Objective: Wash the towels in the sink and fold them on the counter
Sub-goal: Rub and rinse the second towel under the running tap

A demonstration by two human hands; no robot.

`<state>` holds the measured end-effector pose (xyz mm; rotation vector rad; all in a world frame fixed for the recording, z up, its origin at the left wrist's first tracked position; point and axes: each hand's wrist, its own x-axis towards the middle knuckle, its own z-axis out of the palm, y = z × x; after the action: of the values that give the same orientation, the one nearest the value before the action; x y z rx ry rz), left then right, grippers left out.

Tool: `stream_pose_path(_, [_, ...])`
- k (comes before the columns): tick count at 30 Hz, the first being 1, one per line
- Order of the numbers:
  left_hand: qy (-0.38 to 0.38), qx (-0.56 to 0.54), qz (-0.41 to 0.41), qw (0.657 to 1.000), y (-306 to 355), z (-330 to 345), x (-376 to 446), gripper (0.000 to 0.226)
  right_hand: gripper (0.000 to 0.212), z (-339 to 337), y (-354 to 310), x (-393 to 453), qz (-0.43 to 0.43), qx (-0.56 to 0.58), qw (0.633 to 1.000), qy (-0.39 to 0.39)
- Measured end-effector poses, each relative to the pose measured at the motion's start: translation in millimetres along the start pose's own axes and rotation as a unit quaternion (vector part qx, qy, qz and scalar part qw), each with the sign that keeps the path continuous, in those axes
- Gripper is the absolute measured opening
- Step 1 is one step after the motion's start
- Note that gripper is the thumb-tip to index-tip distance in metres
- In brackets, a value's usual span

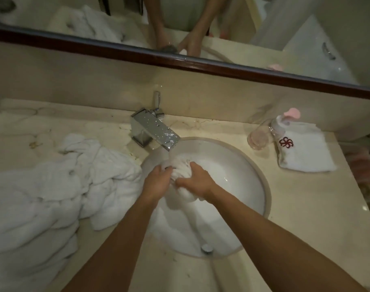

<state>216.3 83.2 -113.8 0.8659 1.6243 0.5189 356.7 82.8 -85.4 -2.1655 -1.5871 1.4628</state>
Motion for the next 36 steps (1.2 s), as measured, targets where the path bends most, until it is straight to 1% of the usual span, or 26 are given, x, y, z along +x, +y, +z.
stream_pose_path(1, [0.010,0.072,0.036,0.997,6.2,-5.1,-9.4,0.050,0.071,-1.6,-2.8,-7.1,0.009,0.041,0.999,0.009])
stream_pose_path(3, [0.001,0.198,0.088,0.976,21.8,-16.7,-27.7,0.046,0.077,-4.3,-8.4,-18.8,0.026,0.106,0.994,0.018])
stream_pose_path(4, [-0.003,0.234,0.107,0.966,27.4,-22.6,-31.3,0.044,0.075,-5.8,-11.7,-23.5,0.034,0.131,0.991,0.019])
stream_pose_path(5, [-0.013,0.251,0.131,0.959,36.9,-29.9,-38.7,0.041,0.072,-7.3,-15.0,-27.0,0.040,0.149,0.988,0.018])
stream_pose_path(6, [-0.031,0.244,0.154,0.957,45.1,-35.9,-42.9,0.037,0.070,-9.2,-18.9,-31.0,0.042,0.162,0.986,0.018])
stream_pose_path(9, [-0.094,0.154,0.230,0.956,80.1,-50.9,-61.7,0.017,0.071,-16.6,-25.1,-37.6,0.046,0.167,0.985,0.017])
stream_pose_path(11, [-0.105,0.120,0.271,0.949,106.1,-54.9,-64.3,0.019,0.061,-22.6,-25.2,-39.5,0.057,0.160,0.985,0.014])
stream_pose_path(12, [-0.095,0.135,0.302,0.939,121.6,-55.4,-63.9,0.020,0.059,-26.6,-25.1,-40.3,0.060,0.155,0.986,0.012])
stream_pose_path(13, [-0.078,0.169,0.335,0.924,136.7,-55.0,-58.6,0.023,0.062,-30.8,-25.2,-41.0,0.059,0.151,0.987,0.009])
stream_pose_path(14, [-0.054,0.219,0.364,0.904,151.6,-53.4,-49.5,0.026,0.068,-34.5,-25.3,-40.1,0.057,0.149,0.987,0.007])
stream_pose_path(15, [-0.038,0.273,0.377,0.884,163.5,-52.5,-35.9,0.029,0.071,-37.0,-24.8,-38.8,0.054,0.148,0.987,0.010])
stream_pose_path(16, [-0.028,0.324,0.366,0.872,172.2,-51.8,-17.7,0.033,0.072,-39.6,-25.0,-38.3,0.047,0.149,0.988,0.014])
stream_pose_path(18, [-0.022,0.419,0.291,0.860,175.9,-49.1,18.0,0.042,0.074,-44.9,-23.0,-35.1,0.040,0.151,0.988,0.011])
stream_pose_path(19, [-0.008,0.482,0.258,0.838,172.1,-47.6,31.9,0.046,0.074,-48.1,-21.9,-33.8,0.040,0.154,0.987,0.007])
stream_pose_path(20, [0.015,0.550,0.242,0.799,167.8,-45.7,40.2,0.050,0.072,-50.8,-20.3,-33.6,0.041,0.154,0.987,0.005])
stream_pose_path(22, [0.059,0.657,0.242,0.711,160.8,-41.7,48.7,0.059,0.070,-56.9,-18.4,-34.7,0.047,0.160,0.986,0.002])
stream_pose_path(23, [0.068,0.687,0.238,0.683,159.8,-40.1,47.5,0.064,0.067,-59.3,-16.2,-34.5,0.051,0.165,0.985,0.004])
stream_pose_path(24, [0.077,0.707,0.231,0.664,160.0,-39.7,45.8,0.068,0.062,-60.4,-13.5,-34.1,0.054,0.170,0.984,0.002])
stream_pose_path(26, [0.088,0.720,0.222,0.651,159.4,-40.8,45.0,0.074,0.047,-62.6,-12.0,-35.4,0.060,0.184,0.981,0.000])
stream_pose_path(28, [0.092,0.727,0.210,0.647,159.5,-41.1,45.0,0.079,0.043,-64.3,-13.5,-37.9,0.066,0.193,0.979,-0.002])
stream_pose_path(29, [0.094,0.729,0.201,0.647,159.5,-40.5,44.7,0.082,0.044,-64.6,-14.6,-39.0,0.067,0.193,0.979,-0.006])
stream_pose_path(32, [0.111,0.742,0.193,0.632,159.5,-38.0,41.3,0.087,0.056,-66.7,-18.3,-43.4,0.063,0.193,0.979,-0.009])
stream_pose_path(33, [0.117,0.742,0.192,0.631,159.0,-38.2,41.1,0.089,0.056,-68.6,-19.1,-45.2,0.062,0.200,0.978,-0.008])
stream_pose_path(36, [0.140,0.742,0.190,0.627,154.9,-43.4,44.9,0.094,0.038,-75.4,-21.5,-51.0,0.060,0.217,0.974,-0.013])
